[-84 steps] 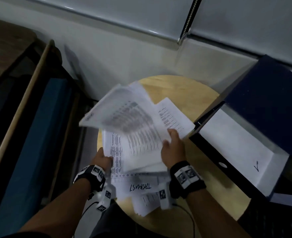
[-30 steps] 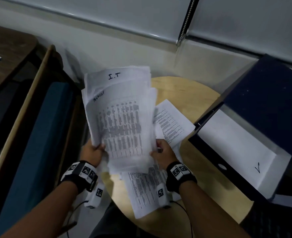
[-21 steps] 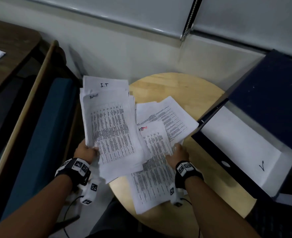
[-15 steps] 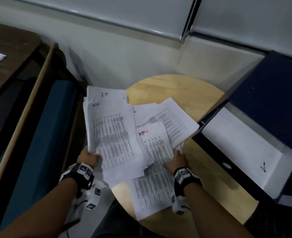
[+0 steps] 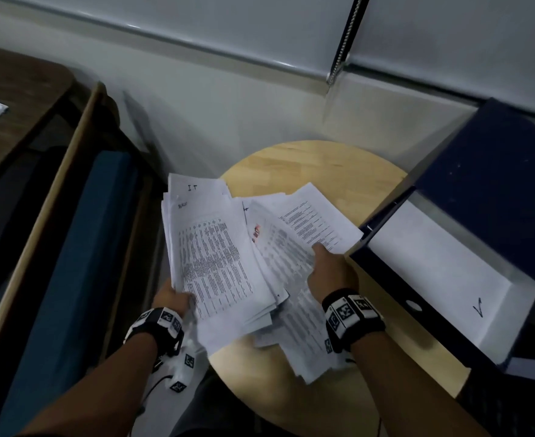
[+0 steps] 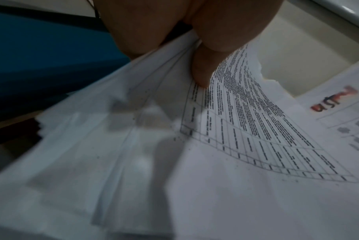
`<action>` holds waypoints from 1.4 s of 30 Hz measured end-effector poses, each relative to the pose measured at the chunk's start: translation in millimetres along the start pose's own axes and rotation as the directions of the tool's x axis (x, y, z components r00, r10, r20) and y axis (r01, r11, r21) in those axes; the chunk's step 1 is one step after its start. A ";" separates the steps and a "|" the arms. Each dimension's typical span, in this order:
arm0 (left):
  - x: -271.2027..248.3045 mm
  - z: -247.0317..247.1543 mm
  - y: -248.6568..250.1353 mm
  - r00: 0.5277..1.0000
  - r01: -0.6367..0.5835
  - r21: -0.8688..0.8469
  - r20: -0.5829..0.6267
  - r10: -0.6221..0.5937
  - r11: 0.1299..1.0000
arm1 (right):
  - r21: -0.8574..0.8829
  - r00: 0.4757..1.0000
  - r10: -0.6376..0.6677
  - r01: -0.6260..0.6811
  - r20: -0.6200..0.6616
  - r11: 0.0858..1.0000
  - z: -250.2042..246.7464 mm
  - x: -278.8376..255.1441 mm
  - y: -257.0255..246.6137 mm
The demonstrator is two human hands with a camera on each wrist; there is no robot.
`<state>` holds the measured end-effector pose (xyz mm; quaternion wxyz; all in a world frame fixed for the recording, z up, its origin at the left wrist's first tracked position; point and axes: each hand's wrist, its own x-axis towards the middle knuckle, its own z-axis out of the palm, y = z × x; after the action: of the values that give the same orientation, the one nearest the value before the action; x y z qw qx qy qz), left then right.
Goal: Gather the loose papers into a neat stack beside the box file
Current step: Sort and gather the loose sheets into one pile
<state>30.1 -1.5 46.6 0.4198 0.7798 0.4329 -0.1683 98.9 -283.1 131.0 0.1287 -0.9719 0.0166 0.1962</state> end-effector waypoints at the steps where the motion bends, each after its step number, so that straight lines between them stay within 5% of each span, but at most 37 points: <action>1: 0.3 0.8 0.3 1.000 0.005 -0.011 0.004 -0.005 1.000 | -0.043 0.998 -0.015 0.013 -0.060 0.999 -9.3 -1.0 -7.5; 3: 0.5 1.8 -1.2 1.000 0.014 -0.022 0.012 -0.014 1.000 | -0.055 0.973 -0.053 0.042 -0.225 0.998 -29.4 -4.2 -22.8; 6: -0.1 -1.5 -0.4 0.998 0.022 0.005 0.057 -0.022 1.000 | 0.063 0.859 -0.088 0.138 -0.504 0.988 -57.3 -2.8 -42.3; 8: 0.3 -3.1 -0.3 0.997 0.027 0.026 0.073 -0.028 0.999 | 0.207 0.823 -0.052 0.203 -0.565 0.957 -70.1 2.4 -48.1; 13: 5.7 -6.0 -8.2 0.994 0.045 0.074 0.096 -0.052 0.996 | 0.677 0.957 0.064 0.154 -0.285 0.720 -52.8 13.0 -55.0; 17: 3.0 -10.6 -11.5 0.991 0.043 0.051 0.127 -0.050 0.998 | 0.798 1.000 0.027 -0.016 0.000 0.602 -1.7 16.9 -46.7; 21: 10.1 -9.8 -16.6 0.982 0.095 0.010 0.162 -0.095 0.995 | 0.716 0.977 0.028 -0.174 0.212 0.676 48.7 23.5 -35.8; 25: 17.9 -9.2 -20.1 0.960 0.214 -0.276 0.238 -0.148 0.937 | 0.495 0.933 0.014 -0.204 0.360 0.844 81.6 26.9 -25.6; 28: 22.0 -6.3 -21.4 0.957 0.220 -0.313 0.254 -0.142 0.924 | 0.457 0.918 -0.008 -0.190 0.397 0.869 87.6 27.5 -22.9; 34: 25.7 -3.9 -24.6 0.972 0.112 0.059 0.201 -0.122 0.992 | 0.412 0.883 -0.121 -0.087 0.453 0.907 85.6 28.7 -25.4; 42: 28.4 -3.1 -24.5 0.979 0.083 0.138 0.173 -0.106 0.987 | 0.389 0.935 0.103 -0.240 0.339 0.889 83.0 42.9 11.0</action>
<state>25.9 22.8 18.2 0.3971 0.7654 0.4180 -0.2857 106.3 -271.6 37.9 0.3199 -0.8721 0.1254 0.3483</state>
